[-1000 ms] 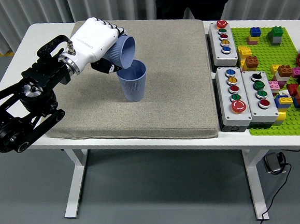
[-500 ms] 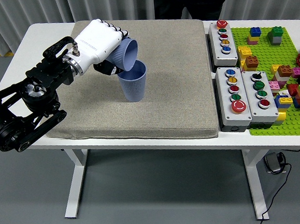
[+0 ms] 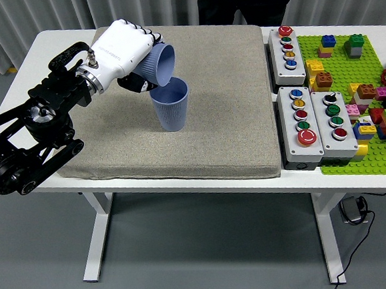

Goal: Pick cup pour cup place

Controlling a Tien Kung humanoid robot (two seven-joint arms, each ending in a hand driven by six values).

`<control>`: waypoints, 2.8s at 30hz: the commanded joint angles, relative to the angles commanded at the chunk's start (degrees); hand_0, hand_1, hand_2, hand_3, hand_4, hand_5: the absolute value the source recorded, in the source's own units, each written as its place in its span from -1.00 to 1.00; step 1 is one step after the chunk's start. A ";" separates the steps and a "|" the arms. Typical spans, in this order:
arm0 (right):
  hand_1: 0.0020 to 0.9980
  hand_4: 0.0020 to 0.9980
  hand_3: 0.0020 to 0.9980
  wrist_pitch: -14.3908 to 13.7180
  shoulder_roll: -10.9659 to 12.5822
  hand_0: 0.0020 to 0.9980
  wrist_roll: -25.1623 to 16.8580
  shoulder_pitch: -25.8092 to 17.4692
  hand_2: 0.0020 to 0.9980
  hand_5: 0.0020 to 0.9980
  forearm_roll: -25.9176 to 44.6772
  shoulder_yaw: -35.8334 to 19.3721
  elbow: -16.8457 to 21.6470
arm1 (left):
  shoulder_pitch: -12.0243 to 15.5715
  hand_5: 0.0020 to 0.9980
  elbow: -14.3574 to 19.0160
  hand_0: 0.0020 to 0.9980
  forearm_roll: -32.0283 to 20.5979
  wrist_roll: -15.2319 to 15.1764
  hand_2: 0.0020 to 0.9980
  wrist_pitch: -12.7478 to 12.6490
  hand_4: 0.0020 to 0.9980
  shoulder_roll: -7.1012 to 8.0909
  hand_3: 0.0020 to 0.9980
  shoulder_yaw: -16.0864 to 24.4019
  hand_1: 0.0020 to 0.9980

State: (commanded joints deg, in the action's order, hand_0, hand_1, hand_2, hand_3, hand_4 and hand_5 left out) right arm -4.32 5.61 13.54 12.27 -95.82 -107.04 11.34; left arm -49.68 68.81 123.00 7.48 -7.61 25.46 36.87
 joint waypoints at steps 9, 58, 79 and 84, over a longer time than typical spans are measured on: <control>0.37 -0.95 0.20 0.01 -0.12 0.41 -0.03 -0.07 0.22 -0.24 -0.28 -0.27 0.00 | 4.33 -0.71 -1.43 -0.04 -20.78 -2.99 0.00 -4.33 0.55 -0.99 0.04 6.53 -0.03; 0.37 -0.96 0.20 0.35 -0.69 0.41 0.04 -0.86 0.22 -0.22 -1.62 -1.02 0.05 | 24.25 -0.59 -10.84 0.07 -56.38 -27.28 0.07 -25.24 0.51 -16.33 0.05 23.40 0.10; 0.37 -0.96 0.20 0.44 -0.82 0.41 0.19 -0.84 0.22 -0.22 -2.02 -1.05 0.11 | 25.84 -0.54 -18.37 0.14 -67.15 -35.20 0.16 -26.36 0.52 -20.30 0.11 19.58 0.19; 0.37 -0.96 0.20 0.48 -0.85 0.41 0.20 -0.92 0.22 -0.22 -2.19 -1.09 0.12 | 26.25 -0.51 -19.06 0.16 -68.12 -36.13 0.21 -25.99 0.55 -20.49 0.12 19.27 0.20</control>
State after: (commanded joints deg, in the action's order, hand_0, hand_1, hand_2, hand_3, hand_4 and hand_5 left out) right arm -3.84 4.76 13.74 11.34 -98.01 -108.13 11.46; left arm -23.43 49.75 54.89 -28.65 -33.60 4.97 56.14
